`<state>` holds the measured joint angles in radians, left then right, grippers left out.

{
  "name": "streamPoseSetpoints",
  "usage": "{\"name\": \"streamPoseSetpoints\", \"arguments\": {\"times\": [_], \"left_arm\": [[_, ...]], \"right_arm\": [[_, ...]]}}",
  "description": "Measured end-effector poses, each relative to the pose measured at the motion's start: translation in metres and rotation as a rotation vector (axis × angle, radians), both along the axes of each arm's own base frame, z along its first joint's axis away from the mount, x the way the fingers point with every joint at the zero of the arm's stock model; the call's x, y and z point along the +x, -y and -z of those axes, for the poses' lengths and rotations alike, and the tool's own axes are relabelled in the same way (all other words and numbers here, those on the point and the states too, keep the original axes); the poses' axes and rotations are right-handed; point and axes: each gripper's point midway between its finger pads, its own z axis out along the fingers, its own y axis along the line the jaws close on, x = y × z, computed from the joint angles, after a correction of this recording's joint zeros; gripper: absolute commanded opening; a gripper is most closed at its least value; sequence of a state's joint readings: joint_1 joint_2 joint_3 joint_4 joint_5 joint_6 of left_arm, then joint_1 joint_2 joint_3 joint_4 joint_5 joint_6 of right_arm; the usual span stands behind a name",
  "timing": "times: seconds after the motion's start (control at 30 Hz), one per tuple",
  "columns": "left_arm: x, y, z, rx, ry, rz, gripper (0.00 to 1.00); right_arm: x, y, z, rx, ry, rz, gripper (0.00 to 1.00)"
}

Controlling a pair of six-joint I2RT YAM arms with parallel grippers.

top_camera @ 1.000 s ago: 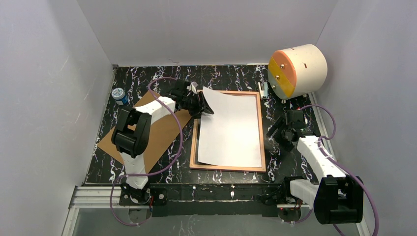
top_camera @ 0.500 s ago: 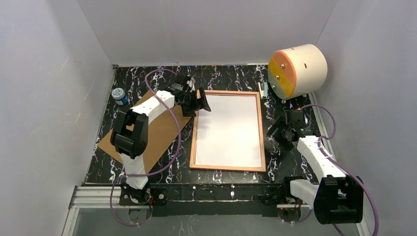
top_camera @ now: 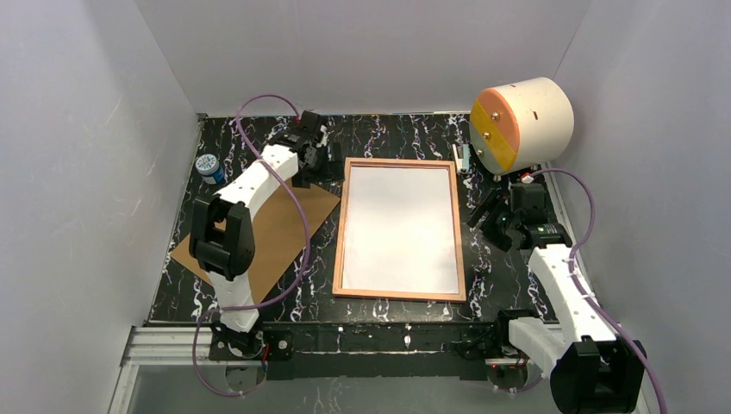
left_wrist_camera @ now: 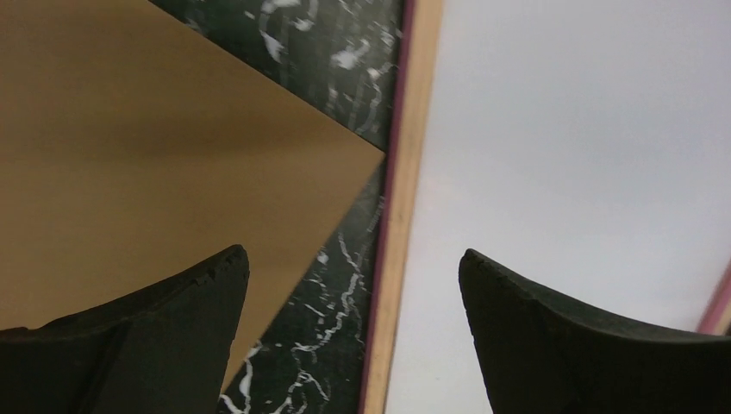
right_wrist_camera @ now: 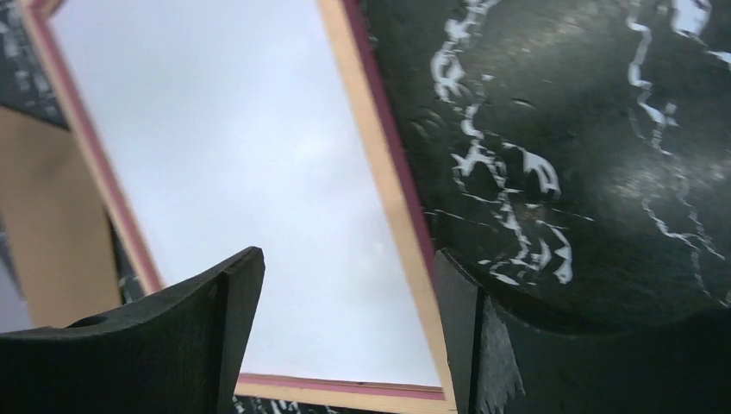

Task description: Put the photo into the frame

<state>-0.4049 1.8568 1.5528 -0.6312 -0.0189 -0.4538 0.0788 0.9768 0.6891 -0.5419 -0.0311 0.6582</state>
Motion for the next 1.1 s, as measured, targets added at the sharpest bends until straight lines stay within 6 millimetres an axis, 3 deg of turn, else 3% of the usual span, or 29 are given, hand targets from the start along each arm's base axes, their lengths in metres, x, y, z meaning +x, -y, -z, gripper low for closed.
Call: {"name": "streamPoseSetpoints", "arguments": {"times": [0.1,0.27,0.47,0.67,0.9,1.03,1.1], "left_arm": [[0.014,-0.029,-0.012,0.078,0.038,-0.032,0.97],[0.04,-0.093,-0.026,0.191,0.099,-0.117,0.98],[0.056,-0.158,-0.021,0.275,0.108,-0.212,0.98],[0.053,-0.221,0.009,0.316,0.051,-0.3,0.98],[0.043,-0.282,0.051,0.256,-0.013,-0.423,0.99],[0.034,-0.299,0.07,0.226,-0.034,-0.46,0.98],[0.032,-0.305,0.073,0.214,-0.035,-0.473,0.99]], "right_arm": [[0.006,-0.018,-0.021,0.09,0.07,-0.061,0.8],[0.006,-0.056,-0.035,0.235,0.09,-0.153,0.83],[-0.013,-0.14,-0.031,0.311,0.039,-0.353,0.79],[-0.031,-0.235,-0.018,0.361,-0.057,-0.471,0.77],[-0.034,-0.356,-0.017,0.412,-0.081,-0.564,0.76],[-0.033,-0.39,0.003,0.429,-0.12,-0.557,0.75],[-0.03,-0.402,0.017,0.428,-0.145,-0.544,0.69]]}}
